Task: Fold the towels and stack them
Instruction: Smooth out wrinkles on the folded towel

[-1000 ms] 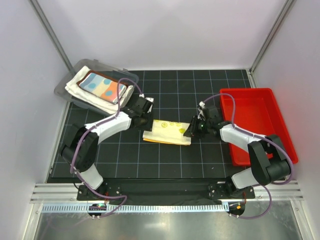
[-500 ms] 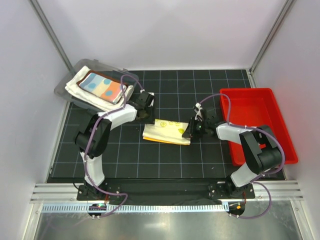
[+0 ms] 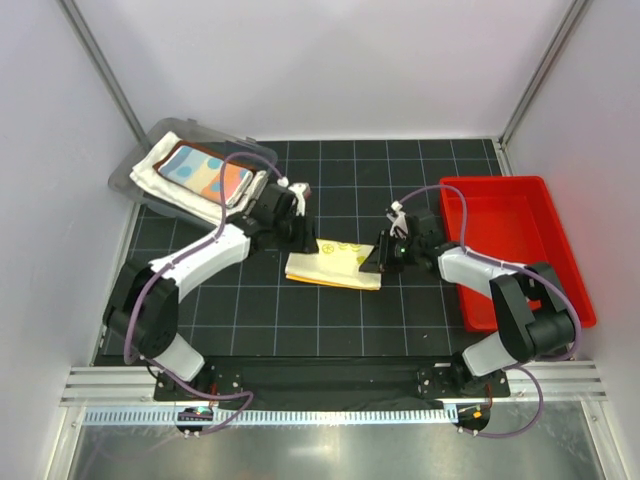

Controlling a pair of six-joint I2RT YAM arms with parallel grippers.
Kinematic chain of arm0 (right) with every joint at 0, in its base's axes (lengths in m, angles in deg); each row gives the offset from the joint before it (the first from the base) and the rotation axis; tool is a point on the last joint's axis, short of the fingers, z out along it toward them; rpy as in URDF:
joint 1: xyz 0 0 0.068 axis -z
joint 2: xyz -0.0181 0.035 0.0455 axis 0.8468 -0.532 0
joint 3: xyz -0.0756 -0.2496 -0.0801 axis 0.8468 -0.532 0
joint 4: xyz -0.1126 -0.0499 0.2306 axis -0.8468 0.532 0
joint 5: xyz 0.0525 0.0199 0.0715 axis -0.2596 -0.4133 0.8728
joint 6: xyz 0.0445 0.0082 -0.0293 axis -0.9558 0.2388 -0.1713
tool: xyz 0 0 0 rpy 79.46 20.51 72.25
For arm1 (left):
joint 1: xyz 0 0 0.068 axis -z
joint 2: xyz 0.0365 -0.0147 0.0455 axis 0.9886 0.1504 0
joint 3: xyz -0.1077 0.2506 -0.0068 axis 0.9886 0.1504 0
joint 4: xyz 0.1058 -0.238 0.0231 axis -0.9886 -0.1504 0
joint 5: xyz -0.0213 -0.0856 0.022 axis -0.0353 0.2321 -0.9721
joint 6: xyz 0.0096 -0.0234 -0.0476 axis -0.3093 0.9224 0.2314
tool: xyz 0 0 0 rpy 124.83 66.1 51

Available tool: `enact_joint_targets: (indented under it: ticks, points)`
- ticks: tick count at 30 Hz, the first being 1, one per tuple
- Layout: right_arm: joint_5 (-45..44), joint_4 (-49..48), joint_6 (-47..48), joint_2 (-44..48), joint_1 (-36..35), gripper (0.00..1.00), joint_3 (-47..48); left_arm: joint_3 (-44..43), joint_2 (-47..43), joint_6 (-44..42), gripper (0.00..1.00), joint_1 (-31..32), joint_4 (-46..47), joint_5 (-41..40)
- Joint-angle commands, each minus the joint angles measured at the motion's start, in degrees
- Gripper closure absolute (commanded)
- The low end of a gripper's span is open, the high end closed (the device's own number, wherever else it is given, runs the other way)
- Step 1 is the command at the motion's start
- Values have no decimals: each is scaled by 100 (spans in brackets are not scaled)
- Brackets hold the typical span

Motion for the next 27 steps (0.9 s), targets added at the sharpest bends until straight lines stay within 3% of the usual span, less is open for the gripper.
enact_joint_targets:
  ticks: [1, 8, 14, 18, 22, 27]
  points:
    - [658, -532, -250, 156, 21, 78, -372, 791, -17, 353, 54, 89, 450, 698]
    - [317, -559, 110, -195, 83, 78, -681, 1189, 300, 564, 54, 80, 627, 198]
    - [193, -129, 418, 102, 223, 78, -681, 618, -314, 512, 53, 63, -251, -13]
    - [272, 292, 532, 436, 232, 78, -602, 117, -561, 266, 42, -226, -753, -181]
    - [316, 425, 506, 735, 241, 77, -584, 125, -220, 64, 38, -1007, -701, 468]
    - [272, 513, 480, 1052, 232, 74, -523, 177, 528, 124, 38, -1115, -394, 1269]
